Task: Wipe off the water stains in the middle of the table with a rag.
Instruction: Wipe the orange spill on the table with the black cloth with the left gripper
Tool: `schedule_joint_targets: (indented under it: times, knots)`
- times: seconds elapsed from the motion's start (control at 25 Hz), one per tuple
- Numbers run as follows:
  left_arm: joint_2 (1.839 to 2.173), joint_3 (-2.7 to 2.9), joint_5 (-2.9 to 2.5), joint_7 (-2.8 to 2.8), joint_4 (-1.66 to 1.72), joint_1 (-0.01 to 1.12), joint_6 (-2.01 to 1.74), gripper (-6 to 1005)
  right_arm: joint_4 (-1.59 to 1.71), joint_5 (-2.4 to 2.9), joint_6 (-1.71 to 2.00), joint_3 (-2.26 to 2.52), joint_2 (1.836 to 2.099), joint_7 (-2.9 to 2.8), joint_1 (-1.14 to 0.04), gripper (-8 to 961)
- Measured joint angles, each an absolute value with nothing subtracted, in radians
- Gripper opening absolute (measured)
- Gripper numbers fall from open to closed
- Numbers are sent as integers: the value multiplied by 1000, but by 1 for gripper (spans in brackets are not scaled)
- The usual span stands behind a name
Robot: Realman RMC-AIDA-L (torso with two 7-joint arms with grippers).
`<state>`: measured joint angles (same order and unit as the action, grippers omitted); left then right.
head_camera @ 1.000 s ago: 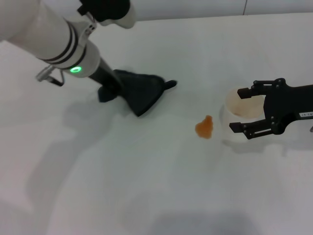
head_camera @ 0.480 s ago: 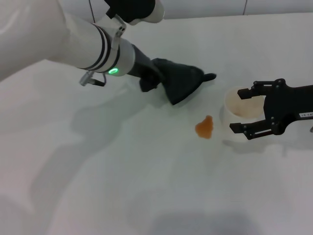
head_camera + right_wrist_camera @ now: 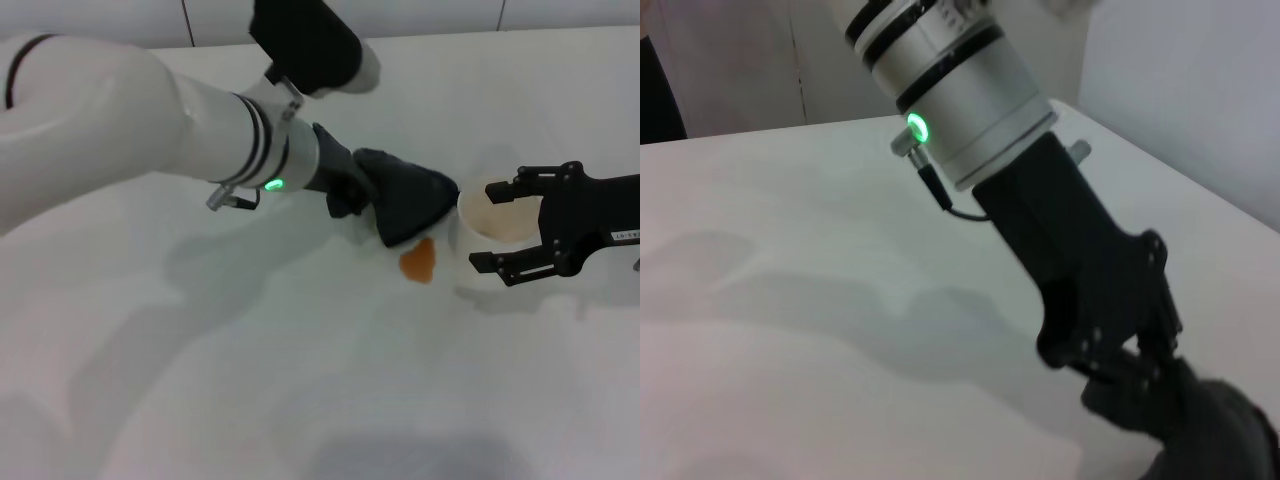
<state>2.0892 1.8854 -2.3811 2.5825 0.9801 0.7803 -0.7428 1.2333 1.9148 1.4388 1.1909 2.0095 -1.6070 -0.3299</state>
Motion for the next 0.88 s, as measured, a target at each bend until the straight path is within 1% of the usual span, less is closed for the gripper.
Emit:
schedule_joint_targets:
  times: [0.36, 0.88]
  knots:
    - [2089, 1920, -2392, 2577, 978, 813, -818, 77, 1233, 1915, 1439, 1192, 2009, -1607, -328, 869]
    - [2089, 1994, -2470, 2561, 1013, 829, -881, 77, 1233, 1916, 1441, 1186, 2010, -1606, -326, 869]
